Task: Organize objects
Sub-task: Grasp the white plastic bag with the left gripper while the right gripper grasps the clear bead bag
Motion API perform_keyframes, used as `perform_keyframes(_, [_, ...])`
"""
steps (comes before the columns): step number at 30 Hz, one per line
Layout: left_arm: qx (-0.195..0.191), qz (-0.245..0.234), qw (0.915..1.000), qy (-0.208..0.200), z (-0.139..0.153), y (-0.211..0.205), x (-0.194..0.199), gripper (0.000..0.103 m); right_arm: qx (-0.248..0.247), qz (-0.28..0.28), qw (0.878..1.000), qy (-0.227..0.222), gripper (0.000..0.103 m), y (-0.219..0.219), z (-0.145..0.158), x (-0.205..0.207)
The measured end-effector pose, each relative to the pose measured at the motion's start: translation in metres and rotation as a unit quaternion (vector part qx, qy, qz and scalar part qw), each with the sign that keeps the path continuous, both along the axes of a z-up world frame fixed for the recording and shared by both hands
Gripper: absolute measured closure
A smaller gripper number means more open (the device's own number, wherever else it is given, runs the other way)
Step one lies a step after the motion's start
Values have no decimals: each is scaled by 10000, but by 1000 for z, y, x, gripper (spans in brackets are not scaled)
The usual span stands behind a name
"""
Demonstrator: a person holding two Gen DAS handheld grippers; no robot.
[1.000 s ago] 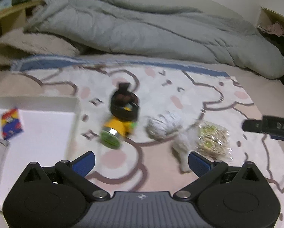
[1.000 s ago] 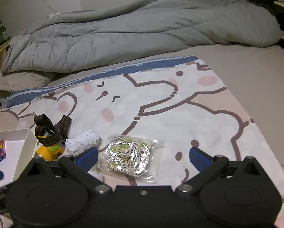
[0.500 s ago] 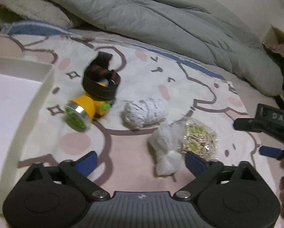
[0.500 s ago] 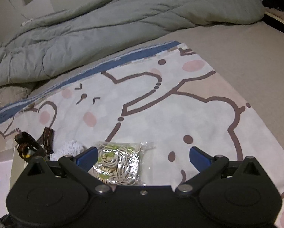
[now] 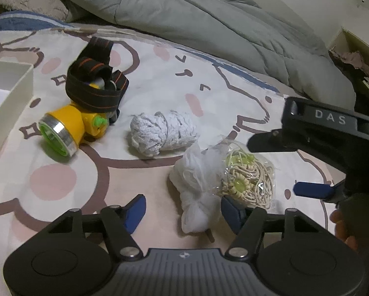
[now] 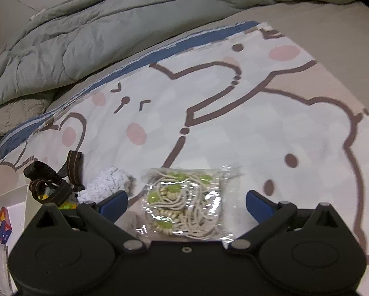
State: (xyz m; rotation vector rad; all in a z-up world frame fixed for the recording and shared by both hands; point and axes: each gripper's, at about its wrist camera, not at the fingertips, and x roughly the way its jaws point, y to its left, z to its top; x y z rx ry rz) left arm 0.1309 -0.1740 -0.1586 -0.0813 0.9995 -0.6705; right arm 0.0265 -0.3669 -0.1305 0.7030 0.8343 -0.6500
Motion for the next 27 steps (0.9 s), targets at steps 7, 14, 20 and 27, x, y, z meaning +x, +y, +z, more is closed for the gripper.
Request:
perform_keyframes(7, [-204, -431, 9988, 103, -4, -1, 3, 69, 132, 35, 9999, 100, 0, -3, -15, 14])
perform_keyframes(14, [-97, -553, 9983, 171, 7, 17, 2, 75, 40, -16, 9997, 253, 0, 3, -23, 29])
perform_keyframes(20, [167, -581, 9978, 261, 19, 31, 6, 75, -11, -27, 9985, 554, 0, 3, -34, 38])
perform_keyframes(27, [692, -626, 9946, 444, 15, 38, 8, 75, 66, 242, 9976, 640, 9, 3, -40, 32])
